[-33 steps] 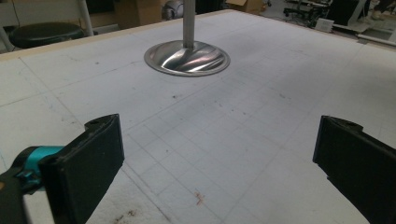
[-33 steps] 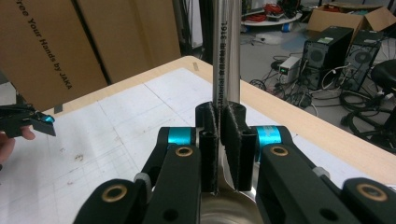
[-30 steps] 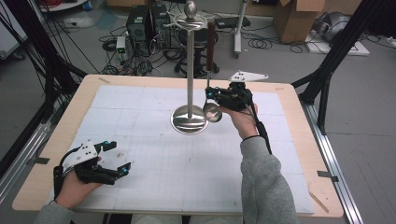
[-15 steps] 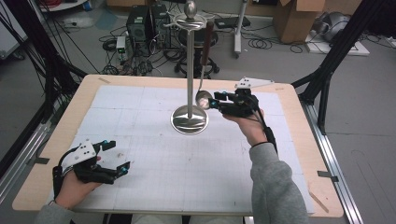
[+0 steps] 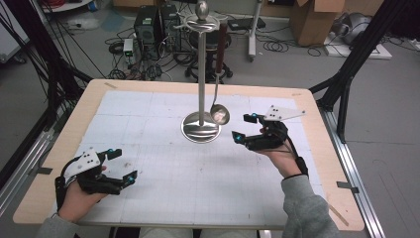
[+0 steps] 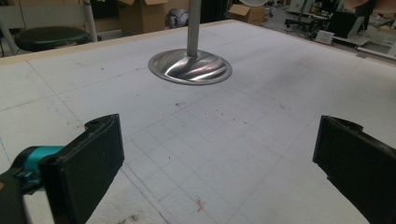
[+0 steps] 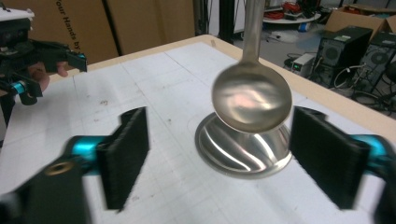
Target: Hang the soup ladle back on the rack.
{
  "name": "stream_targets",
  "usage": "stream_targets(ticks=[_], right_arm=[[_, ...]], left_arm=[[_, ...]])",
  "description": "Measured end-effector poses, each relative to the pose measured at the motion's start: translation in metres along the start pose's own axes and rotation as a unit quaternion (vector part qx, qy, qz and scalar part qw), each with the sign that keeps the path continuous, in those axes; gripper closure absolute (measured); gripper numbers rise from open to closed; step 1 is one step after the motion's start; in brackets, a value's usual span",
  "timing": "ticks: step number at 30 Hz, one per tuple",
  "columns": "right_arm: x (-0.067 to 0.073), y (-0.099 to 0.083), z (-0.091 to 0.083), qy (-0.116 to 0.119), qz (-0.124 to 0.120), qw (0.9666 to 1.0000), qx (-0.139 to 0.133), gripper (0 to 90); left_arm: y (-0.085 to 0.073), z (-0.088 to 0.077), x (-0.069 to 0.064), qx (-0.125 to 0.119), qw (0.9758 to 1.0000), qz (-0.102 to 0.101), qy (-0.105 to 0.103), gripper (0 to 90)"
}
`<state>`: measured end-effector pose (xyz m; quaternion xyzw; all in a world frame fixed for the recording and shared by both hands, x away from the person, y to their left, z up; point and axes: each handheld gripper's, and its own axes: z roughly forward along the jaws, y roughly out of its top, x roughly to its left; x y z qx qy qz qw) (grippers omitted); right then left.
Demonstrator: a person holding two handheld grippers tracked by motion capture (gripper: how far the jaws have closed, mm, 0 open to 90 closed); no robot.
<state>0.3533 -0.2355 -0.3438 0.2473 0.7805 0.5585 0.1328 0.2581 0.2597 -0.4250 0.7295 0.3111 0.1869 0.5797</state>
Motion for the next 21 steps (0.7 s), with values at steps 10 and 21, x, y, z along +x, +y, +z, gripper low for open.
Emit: stream_targets(ticks=[10, 21], right_arm=[[0.002, -0.022, -0.014, -0.016, 0.001, 0.9999, 0.002, 0.0], [0.006, -0.050, -0.035, -0.040, 0.023, 0.9988, -0.016, 0.0]], left_arm=[[0.003, -0.003, 0.000, -0.013, 0.9999, 0.000, -0.003, 2.5], [0.004, -0.006, 0.000, -0.023, 0.9997, -0.001, -0.005, 2.5]])
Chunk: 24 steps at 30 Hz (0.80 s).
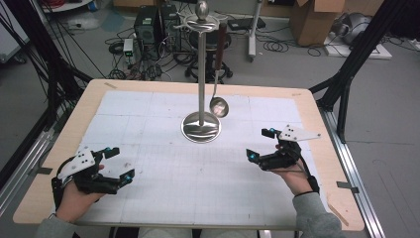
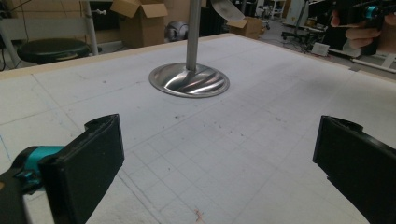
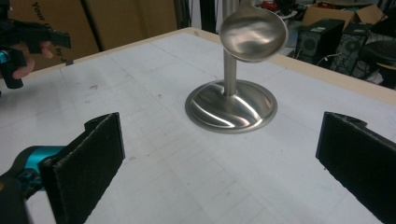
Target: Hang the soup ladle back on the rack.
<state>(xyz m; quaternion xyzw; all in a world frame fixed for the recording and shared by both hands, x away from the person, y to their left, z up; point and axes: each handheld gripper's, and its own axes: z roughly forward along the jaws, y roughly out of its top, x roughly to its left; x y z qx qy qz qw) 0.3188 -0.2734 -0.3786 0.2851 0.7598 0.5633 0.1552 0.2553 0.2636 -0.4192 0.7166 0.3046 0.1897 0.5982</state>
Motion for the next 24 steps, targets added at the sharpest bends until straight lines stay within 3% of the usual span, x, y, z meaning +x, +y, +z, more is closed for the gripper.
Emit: stream_targets(ticks=[6, 14, 24], right_arm=[[-0.002, -0.018, -0.010, -0.011, 0.022, 0.9997, -0.002, 0.1], [-0.004, -0.033, -0.029, -0.028, 0.031, 0.9990, -0.016, 0.1], [-0.003, -0.047, -0.050, -0.048, 0.026, 0.9981, -0.030, 0.1]], left_arm=[[-0.001, 0.001, 0.000, 0.005, 1.0000, 0.002, 0.000, 2.5], [-0.002, 0.002, 0.000, 0.012, 0.9999, 0.004, 0.000, 2.5], [-0.002, 0.003, 0.000, 0.015, 0.9999, 0.005, -0.001, 2.5]])
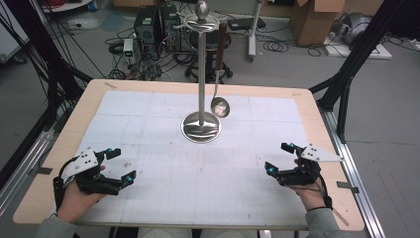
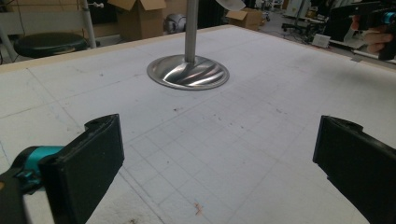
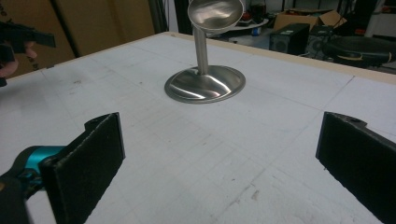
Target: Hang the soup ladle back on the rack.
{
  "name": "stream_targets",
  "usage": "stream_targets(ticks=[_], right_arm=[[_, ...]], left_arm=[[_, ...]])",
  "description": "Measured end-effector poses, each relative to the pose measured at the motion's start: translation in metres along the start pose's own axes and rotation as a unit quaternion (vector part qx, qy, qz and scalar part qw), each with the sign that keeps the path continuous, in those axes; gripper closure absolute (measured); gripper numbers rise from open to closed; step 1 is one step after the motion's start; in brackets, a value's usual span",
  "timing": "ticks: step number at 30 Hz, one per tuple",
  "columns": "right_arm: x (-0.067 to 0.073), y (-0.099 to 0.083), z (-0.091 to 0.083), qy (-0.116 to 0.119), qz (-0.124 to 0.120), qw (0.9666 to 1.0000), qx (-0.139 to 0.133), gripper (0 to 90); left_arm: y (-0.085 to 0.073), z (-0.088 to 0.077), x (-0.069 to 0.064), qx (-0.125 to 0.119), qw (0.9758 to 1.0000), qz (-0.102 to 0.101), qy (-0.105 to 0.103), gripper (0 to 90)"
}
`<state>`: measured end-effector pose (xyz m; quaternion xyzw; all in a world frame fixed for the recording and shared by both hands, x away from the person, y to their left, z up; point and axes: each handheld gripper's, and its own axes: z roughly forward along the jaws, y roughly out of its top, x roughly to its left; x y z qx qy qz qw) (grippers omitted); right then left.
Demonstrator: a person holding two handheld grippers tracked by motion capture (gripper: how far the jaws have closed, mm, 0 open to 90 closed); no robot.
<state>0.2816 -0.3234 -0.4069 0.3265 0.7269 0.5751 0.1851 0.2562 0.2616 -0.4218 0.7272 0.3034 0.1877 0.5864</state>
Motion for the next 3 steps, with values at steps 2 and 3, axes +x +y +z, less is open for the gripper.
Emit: stream_targets(ticks=[2, 3], right_arm=[[-0.0004, -0.0018, -0.0011, -0.001, 0.000, 1.0000, -0.001, 0.1], [-0.0005, -0.0024, -0.0011, -0.001, 0.002, 1.0000, 0.001, 0.1]], left_arm=[[-0.0002, 0.0006, -0.0002, -0.001, 1.0000, -0.001, 0.001, 2.5], [-0.0003, 0.0007, -0.0002, 0.000, 1.0000, -0.001, 0.001, 2.5]])
